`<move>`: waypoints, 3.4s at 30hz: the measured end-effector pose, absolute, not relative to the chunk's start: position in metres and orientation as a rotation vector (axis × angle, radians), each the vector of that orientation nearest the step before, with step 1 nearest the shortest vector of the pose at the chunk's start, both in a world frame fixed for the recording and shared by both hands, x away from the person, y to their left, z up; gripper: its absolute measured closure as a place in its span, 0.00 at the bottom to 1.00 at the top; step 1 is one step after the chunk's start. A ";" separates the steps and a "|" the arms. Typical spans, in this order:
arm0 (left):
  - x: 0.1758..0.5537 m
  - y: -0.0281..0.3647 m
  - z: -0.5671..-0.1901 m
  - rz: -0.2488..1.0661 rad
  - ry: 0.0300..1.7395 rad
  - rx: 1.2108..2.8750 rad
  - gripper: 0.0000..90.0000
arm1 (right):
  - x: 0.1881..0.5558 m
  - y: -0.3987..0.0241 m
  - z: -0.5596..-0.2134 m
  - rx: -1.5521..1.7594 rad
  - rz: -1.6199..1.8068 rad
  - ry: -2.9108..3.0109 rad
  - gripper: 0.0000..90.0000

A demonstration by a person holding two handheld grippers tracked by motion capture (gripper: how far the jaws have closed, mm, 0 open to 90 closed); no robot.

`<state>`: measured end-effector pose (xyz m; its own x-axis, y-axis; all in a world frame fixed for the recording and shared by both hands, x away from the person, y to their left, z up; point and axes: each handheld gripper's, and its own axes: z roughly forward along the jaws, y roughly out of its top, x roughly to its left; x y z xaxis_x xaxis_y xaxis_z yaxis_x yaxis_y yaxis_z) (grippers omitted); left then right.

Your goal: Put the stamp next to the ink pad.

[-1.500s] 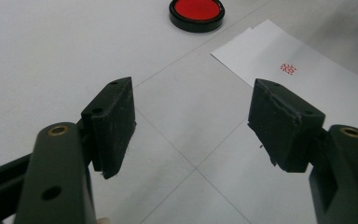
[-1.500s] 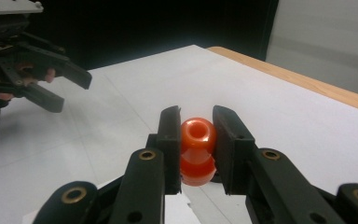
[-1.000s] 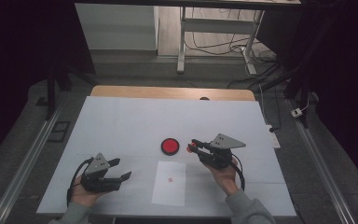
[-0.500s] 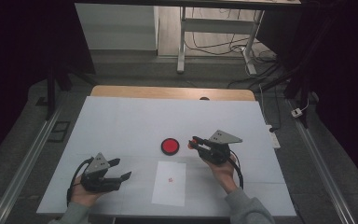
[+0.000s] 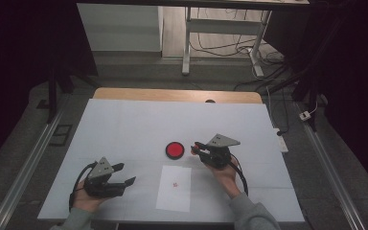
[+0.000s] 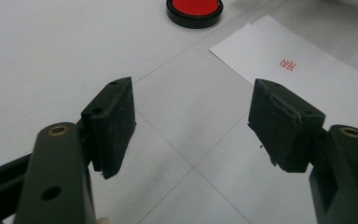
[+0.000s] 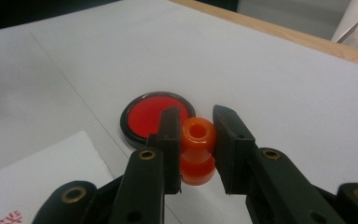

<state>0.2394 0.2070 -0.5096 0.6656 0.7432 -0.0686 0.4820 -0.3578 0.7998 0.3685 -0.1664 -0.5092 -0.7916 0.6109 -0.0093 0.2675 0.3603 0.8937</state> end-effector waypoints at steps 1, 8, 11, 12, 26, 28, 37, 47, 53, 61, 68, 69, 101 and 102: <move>0.239 0.207 -0.510 0.389 0.948 2.026 0.35 | 0.369 -0.166 -0.510 0.774 1.396 2.292 0.80; 0.239 0.208 -0.509 0.393 0.951 2.026 0.35 | 0.371 -0.165 -0.517 0.795 1.360 2.319 0.80; 0.240 0.208 -0.509 0.392 0.950 2.026 0.35 | 0.371 -0.164 -0.519 0.792 1.345 2.334 0.80; 0.239 0.208 -0.509 0.392 0.950 2.027 0.35 | 0.372 -0.163 -0.520 0.791 1.344 2.334 0.80; 0.240 0.207 -0.510 0.388 0.947 2.035 0.35 | 0.371 -0.158 -0.527 0.779 1.304 2.370 0.80; 0.240 0.207 -0.510 0.388 0.948 2.035 0.35 | 0.371 -0.158 -0.528 0.774 1.299 2.372 0.80; 0.240 0.207 -0.510 0.385 0.948 2.035 0.35 | 0.370 -0.156 -0.530 0.760 1.255 2.389 0.80; 0.240 0.207 -0.510 0.384 0.950 2.032 0.35 | 0.370 -0.155 -0.530 0.748 1.249 2.380 0.70; 0.240 0.207 -0.510 0.384 0.950 2.032 0.35 | 0.370 -0.157 -0.525 0.760 1.298 2.339 0.58; 0.241 0.207 -0.511 0.379 0.953 2.035 0.35 | 0.370 -0.165 -0.517 0.761 1.352 2.322 0.51; 0.241 0.207 -0.512 0.374 0.953 2.038 0.35 | 0.369 -0.171 -0.512 0.754 1.392 2.325 0.47; 0.241 0.207 -0.512 0.375 0.954 2.039 0.35 | 0.369 -0.171 -0.512 0.751 1.394 2.330 0.46; 0.241 0.205 -0.514 0.369 0.942 2.048 0.35 | 0.303 -0.292 -0.500 0.791 1.320 2.261 0.46; 0.241 0.204 -0.514 0.368 0.942 2.049 0.35 | 0.303 -0.295 -0.500 0.800 1.312 2.257 0.46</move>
